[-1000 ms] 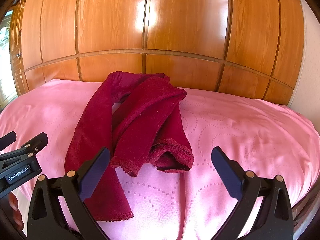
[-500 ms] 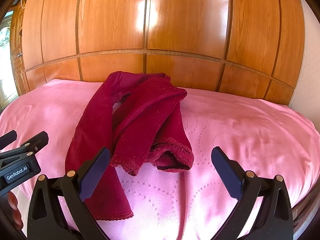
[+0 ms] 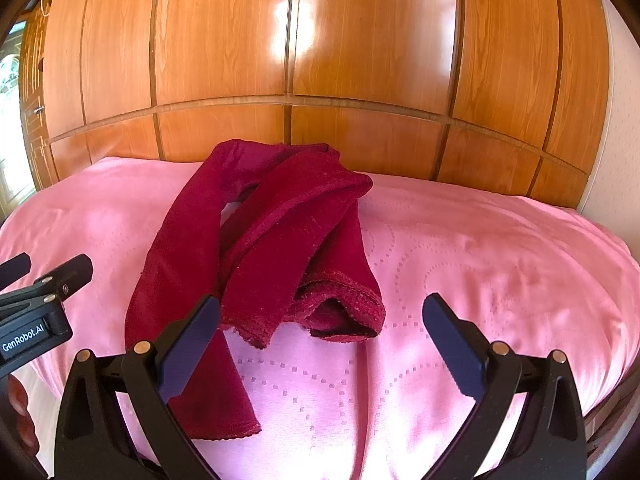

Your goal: Fold small clothes

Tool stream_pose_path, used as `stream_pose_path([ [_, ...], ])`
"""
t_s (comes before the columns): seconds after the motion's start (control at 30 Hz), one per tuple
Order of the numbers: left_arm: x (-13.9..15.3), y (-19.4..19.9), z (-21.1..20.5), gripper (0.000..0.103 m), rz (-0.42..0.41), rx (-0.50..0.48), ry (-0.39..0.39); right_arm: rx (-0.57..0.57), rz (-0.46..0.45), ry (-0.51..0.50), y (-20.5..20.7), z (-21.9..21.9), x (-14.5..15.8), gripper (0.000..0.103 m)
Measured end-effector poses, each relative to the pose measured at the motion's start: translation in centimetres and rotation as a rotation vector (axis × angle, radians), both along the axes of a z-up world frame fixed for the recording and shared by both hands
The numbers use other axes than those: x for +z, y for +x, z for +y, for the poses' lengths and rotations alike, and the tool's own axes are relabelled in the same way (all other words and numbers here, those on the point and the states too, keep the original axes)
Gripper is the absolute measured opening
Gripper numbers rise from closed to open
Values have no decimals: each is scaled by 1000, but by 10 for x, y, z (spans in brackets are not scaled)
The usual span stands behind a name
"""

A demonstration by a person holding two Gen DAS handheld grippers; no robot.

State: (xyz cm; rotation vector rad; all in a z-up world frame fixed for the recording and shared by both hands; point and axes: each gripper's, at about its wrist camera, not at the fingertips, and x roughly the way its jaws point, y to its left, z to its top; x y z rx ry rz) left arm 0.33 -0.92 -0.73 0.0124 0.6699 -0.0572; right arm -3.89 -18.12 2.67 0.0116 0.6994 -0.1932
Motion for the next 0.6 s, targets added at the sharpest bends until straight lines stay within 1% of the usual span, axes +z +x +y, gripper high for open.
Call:
stream_pose_path([
  [0.13,-3,6,-4,99,20,-16,-4,-9,5,8,2,-8,-3,101],
  [0.23,-7,14,-7,99,68,-53,-28,-19,10,14,3,-18,-5,101],
  [0.33,-9,25,-8,99,148,-108,-120,-43,10,22,4,-32,-6,101],
  [0.4,-6,36,-8,99,195,-145,-209,-66,5,30,5,-43,-4,100],
  [0.47,-5,45,-10,98,220,-160,-256,-79,0,33,6,-52,-2,97],
  [0.6,-5,68,-26,98,289,-225,-335,-82,-2,39,11,-65,1,91],
])
